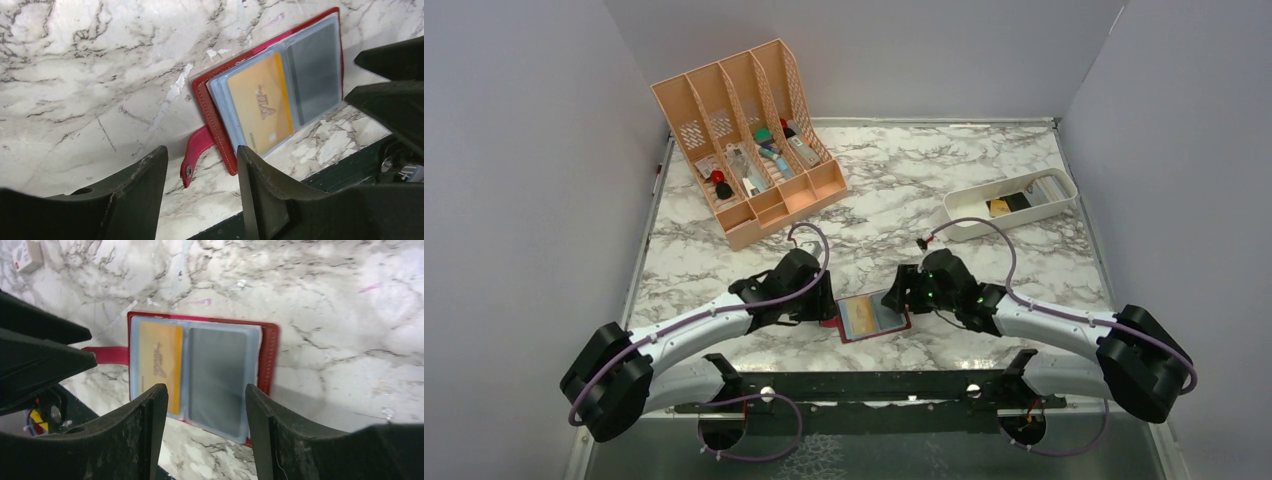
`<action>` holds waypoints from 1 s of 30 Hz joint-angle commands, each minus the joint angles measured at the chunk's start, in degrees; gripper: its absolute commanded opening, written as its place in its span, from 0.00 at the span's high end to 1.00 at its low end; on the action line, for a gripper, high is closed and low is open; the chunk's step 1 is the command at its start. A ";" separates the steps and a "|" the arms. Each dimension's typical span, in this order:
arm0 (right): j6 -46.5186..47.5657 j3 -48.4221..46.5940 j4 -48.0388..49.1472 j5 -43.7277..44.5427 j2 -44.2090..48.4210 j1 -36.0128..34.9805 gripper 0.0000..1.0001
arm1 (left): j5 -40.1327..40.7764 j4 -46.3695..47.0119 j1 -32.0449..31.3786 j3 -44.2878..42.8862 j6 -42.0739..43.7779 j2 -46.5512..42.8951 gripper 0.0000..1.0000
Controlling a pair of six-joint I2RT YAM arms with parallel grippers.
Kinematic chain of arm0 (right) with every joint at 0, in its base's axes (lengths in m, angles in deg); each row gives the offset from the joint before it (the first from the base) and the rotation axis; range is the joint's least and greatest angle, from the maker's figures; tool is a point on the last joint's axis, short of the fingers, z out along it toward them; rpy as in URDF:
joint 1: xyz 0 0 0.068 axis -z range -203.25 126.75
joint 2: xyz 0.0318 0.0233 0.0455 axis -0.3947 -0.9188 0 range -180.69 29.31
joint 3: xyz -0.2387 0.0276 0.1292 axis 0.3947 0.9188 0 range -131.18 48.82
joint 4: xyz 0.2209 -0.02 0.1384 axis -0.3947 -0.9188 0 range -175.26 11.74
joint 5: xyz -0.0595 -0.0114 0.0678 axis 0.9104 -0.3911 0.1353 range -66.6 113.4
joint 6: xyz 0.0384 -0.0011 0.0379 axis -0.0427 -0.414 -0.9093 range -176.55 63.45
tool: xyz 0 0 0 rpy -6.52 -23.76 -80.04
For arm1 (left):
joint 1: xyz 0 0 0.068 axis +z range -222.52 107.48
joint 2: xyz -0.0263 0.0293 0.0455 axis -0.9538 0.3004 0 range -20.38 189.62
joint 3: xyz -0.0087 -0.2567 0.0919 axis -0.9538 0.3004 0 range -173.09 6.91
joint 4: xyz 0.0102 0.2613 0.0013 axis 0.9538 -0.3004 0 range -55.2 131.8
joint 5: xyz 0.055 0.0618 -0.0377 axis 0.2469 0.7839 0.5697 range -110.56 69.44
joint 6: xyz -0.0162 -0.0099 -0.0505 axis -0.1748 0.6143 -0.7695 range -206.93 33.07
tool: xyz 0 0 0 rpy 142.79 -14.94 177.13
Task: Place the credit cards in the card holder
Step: Close the card holder at the center of the board.
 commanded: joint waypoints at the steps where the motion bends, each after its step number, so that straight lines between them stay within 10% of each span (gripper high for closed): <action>1: 1.02 1.10 -1.78 0.25 0.49 2.96 0.36 | 0.33 0.64 0.19 1.65 -1.05 0.24 0.46; 19: -5.63 5.33 10.27 -11.37 -5.98 5.25 0.33 | -3.55 8.64 0.19 3.62 -0.83 3.74 0.98; 30: -17.56 10.17 25.57 -20.40 0.79 5.25 0.34 | -5.36 12.06 0.19 4.74 -0.99 5.14 1.00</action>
